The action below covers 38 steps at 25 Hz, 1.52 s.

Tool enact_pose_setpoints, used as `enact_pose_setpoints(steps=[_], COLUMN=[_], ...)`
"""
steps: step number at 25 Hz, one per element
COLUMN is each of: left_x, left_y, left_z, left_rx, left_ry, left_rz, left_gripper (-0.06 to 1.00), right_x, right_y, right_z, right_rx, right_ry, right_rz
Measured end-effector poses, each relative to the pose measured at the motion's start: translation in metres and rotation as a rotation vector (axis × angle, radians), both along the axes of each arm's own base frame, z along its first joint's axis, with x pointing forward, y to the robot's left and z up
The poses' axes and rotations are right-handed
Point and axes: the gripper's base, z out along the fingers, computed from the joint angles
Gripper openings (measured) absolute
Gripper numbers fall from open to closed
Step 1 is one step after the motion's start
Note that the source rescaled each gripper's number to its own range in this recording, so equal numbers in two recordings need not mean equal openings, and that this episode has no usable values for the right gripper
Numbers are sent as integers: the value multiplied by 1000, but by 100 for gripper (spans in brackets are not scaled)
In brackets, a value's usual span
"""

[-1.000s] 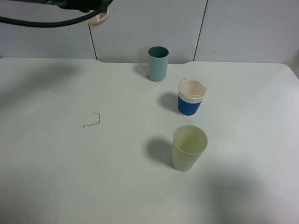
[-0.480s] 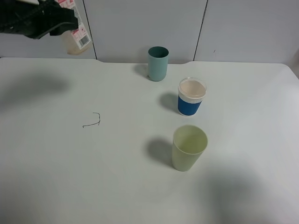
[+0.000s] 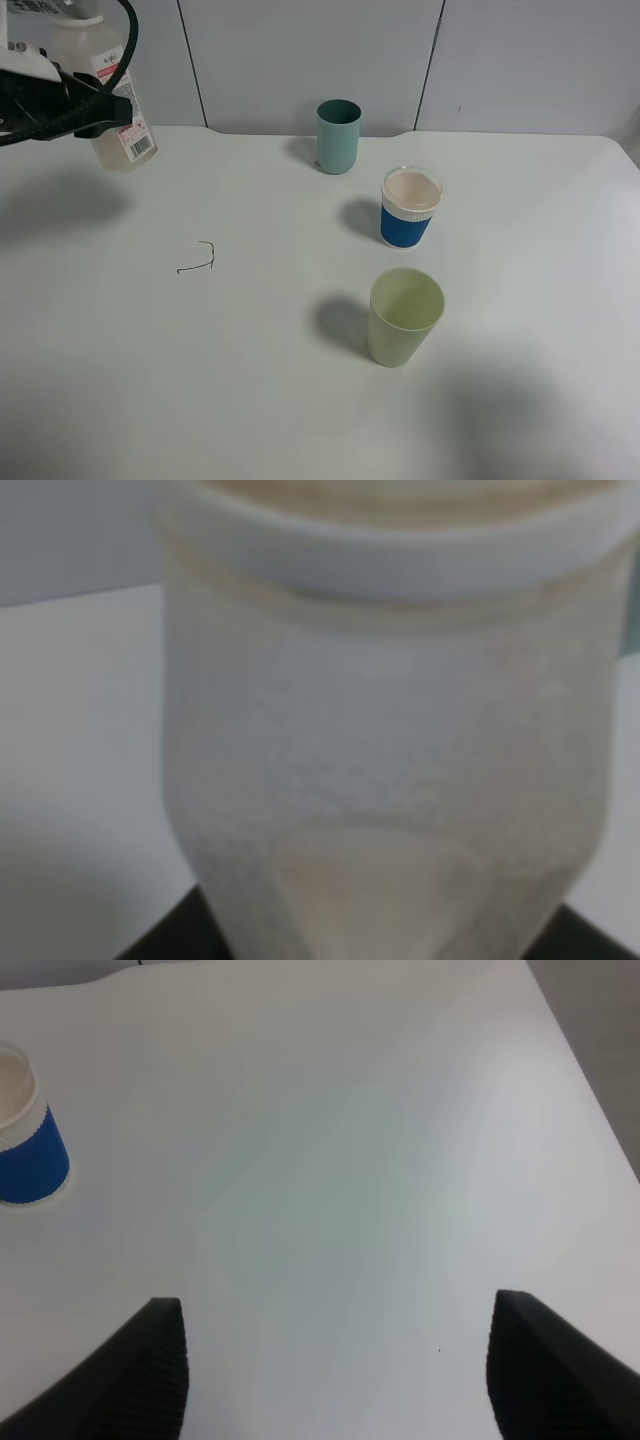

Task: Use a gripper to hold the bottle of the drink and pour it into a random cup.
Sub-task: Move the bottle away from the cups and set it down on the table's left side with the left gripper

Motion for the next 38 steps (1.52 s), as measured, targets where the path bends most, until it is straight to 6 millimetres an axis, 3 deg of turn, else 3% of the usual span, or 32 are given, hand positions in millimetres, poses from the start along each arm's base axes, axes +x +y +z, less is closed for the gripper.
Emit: enact_pose_setpoints(steps=[16,25,29,38], left_x=[-23,-37,-33,-16], left_y=[17,6,1,-6], left_z=[-42,-54,-63,-103], left_rx=[-66,-102,-99,-131], left_ry=[-5,-140,-145,-120], left_rz=[200,33,-23,-57], left_gripper=[0,0,0,0], right_x=[0,0,0,0], right_y=[0,0,0,0], right_z=[0,0,0,0], right_rx=[0,0,0,0], right_ry=[0,0,0,0], right_rz=[0,0,0,0])
